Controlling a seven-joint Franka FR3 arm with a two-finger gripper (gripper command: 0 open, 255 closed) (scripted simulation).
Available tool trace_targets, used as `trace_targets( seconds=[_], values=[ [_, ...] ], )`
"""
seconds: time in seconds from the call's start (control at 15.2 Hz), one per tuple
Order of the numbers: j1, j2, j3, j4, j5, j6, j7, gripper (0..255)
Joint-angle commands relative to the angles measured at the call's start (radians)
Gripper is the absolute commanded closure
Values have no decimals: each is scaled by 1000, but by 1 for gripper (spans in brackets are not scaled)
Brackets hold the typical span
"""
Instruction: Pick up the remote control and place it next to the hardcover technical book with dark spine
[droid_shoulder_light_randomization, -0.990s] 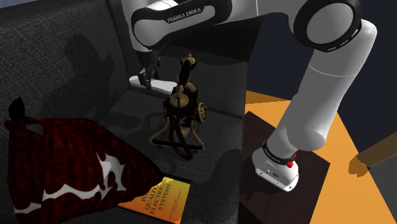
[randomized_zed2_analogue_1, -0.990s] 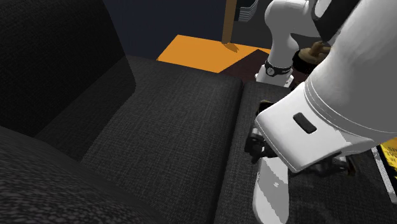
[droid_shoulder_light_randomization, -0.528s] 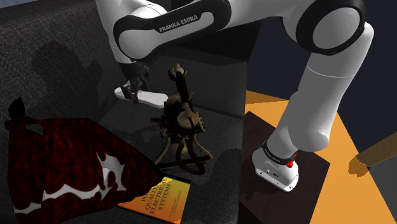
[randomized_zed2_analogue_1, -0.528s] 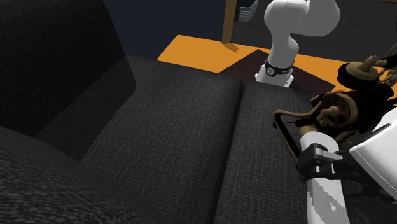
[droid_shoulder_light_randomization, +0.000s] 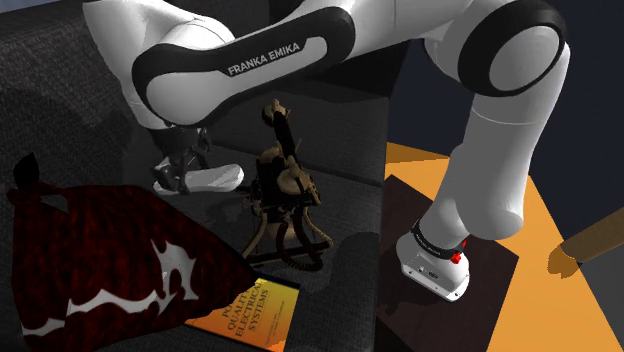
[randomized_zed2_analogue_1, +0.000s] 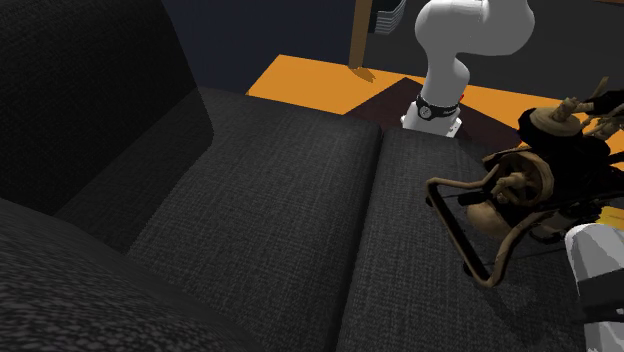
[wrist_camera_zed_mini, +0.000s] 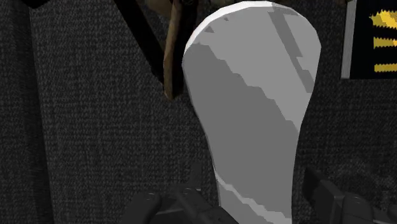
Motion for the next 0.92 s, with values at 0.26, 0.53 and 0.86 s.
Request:
trace_targets(
  seconds=[0.26, 0.53, 0.86],
  values=[
    [100, 96, 34, 135, -29, -47, 130, 255],
    [100, 107, 32, 97, -33, 2, 133, 255],
    [100, 125, 28, 56, -40, 61, 138, 255]
  ],
)
